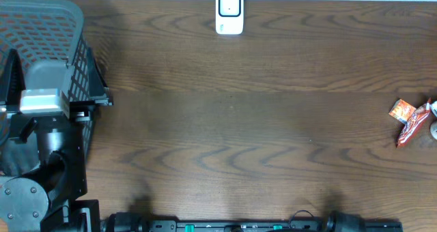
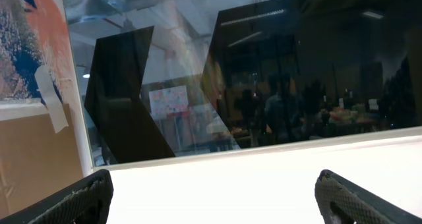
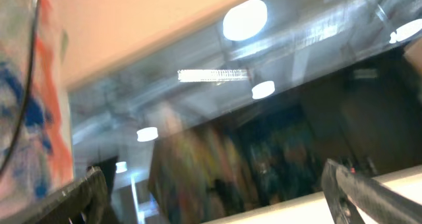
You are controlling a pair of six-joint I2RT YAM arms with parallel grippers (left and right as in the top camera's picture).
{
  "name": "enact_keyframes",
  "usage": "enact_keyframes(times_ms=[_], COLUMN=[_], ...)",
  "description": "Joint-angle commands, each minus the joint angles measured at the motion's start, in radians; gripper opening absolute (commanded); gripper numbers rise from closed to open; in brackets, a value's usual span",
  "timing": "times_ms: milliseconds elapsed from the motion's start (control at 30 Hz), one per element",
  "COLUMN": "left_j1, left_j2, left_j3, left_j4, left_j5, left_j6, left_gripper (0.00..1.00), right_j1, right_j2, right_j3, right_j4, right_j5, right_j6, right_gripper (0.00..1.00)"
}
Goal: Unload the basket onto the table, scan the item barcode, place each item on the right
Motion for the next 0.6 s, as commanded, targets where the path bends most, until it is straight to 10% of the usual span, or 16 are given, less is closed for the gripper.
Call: enact_keyframes(times_ms=[0,567], left_j1=[-0.004,-0.004], left_j2=[-0.023,-0.108], left_j3=[0.003,0.003], left_j4=[0.009,0.018], left_j5=[-0.013,-0.013], left_j6=[0.002,0.002], left_gripper=[0.98,0.98], right_j1=[-0.037,-0.083], right_j2=[0.005,0.006], right_j3=[-0.066,-0.6], right_j4=[0.034,0.129], right_j5=[0.129,0.033], right_j6=[0.077,0.208], right_gripper=[0.99,0.99])
